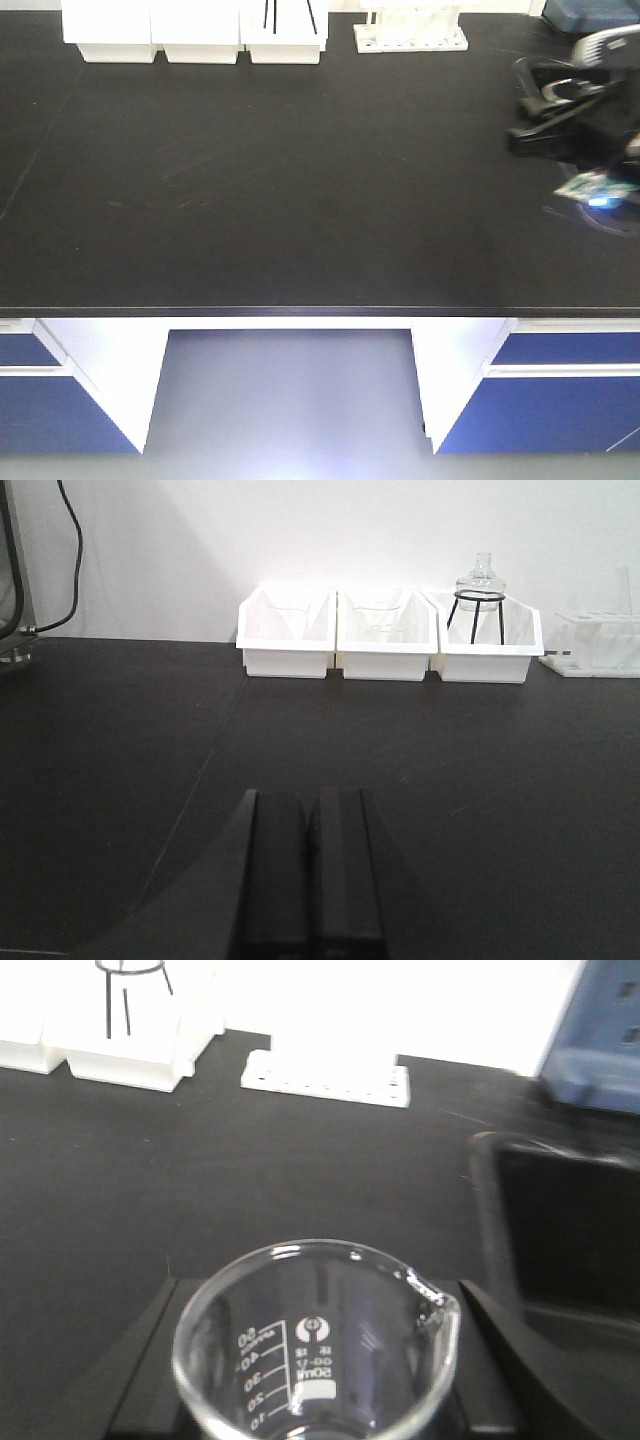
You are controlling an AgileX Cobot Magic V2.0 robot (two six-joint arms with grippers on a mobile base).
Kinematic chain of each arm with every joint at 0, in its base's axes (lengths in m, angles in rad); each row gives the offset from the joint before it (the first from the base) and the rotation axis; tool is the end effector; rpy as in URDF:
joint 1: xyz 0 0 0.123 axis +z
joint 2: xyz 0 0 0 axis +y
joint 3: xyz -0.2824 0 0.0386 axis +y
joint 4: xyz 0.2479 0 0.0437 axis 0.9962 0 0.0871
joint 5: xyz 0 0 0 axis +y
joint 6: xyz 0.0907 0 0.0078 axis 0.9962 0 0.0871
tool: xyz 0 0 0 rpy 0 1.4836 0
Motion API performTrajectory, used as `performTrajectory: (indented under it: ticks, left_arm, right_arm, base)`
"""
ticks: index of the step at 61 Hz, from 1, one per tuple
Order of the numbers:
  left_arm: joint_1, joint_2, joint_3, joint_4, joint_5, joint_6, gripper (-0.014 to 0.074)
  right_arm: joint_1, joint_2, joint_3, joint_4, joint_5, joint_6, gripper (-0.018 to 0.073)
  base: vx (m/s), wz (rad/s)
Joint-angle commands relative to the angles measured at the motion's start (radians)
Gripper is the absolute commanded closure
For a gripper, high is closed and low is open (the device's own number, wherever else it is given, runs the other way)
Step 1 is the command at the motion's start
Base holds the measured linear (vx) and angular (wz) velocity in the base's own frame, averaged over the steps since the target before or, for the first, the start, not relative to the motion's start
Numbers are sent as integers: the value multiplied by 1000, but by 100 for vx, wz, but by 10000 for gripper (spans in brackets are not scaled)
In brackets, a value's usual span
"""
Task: Grab beaker and place in storage area
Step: 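Lift the beaker with the right gripper and pull it back toward the robot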
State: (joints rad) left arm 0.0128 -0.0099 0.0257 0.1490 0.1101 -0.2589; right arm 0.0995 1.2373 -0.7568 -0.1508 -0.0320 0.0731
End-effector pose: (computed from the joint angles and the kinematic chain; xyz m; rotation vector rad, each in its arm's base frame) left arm 0.0567 0.0022 0.1950 -0.1120 1.6047 -0.0628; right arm 0.2678 0.0272 0.2943 -0.1741 1.9246 0.0192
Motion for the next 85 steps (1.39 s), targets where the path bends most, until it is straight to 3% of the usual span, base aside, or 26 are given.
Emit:
performTrajectory:
  ticks: [1, 13, 66, 75, 85]
  left_arm:
    - [-6, -17, 22, -6, -84, -6, 605]
    - [-6, -17, 22, -6, -84, -6, 605]
    - [-6, -17, 22, -6, -84, -6, 605]
    - [-6, -17, 22, -6, -84, -6, 605]
    - [-6, -17, 22, -6, -84, -6, 605]
  right_arm:
    - [-2, -156, -25, -3, 96, -2, 562]
    - [-7, -329, -25, -4, 247, -5, 562]
    - [-7, -420, -25, -7, 248, -6, 562]
    - [-7, -442, 25, 29, 182, -6, 562]
    - [-7, -592, 211, 53, 32, -6, 562]
  base:
    - [0, 0]
    - [0, 0]
    - [0, 0]
    - [0, 0]
    - [0, 0]
